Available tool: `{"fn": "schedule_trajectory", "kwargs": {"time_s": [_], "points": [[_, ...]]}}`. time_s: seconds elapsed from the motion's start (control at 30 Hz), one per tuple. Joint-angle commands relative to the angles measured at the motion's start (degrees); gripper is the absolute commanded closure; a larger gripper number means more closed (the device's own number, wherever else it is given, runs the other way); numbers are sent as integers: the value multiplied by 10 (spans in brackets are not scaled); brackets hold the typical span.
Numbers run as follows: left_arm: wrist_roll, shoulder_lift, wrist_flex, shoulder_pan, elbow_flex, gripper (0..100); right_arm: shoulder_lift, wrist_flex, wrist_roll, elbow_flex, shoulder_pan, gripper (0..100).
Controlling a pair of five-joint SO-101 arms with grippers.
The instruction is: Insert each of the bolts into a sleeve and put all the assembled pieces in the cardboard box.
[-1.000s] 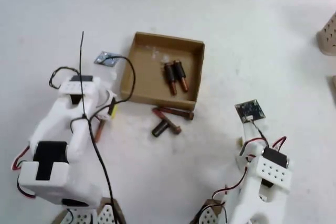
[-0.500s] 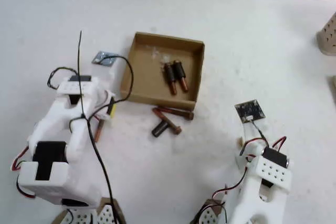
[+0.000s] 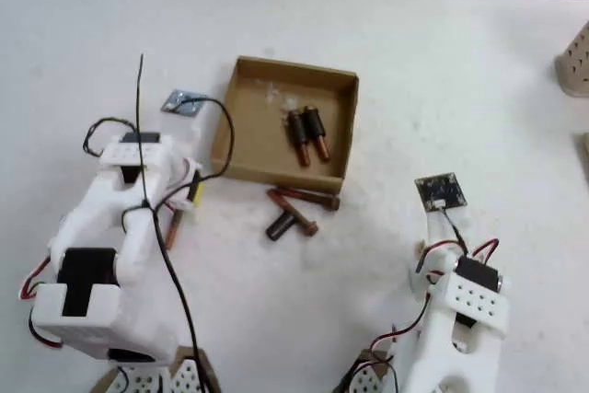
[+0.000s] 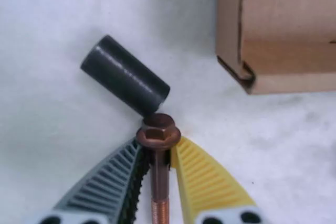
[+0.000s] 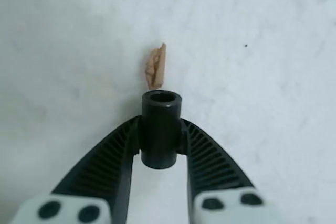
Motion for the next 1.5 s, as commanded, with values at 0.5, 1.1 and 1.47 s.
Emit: {"fn": "schedule_trajectory", "kwargs": {"time_s": [0.5, 1.1, 1.47], "points": [[4, -164, -130, -38, 149, 980, -11, -28, -264, -153, -218, 981], [5, -164, -131, -38, 148, 980, -11, -318, -297, -38, -463, 981], [5, -164, -131, -38, 148, 980, -11, -489, -297, 43, -480, 982]]}}
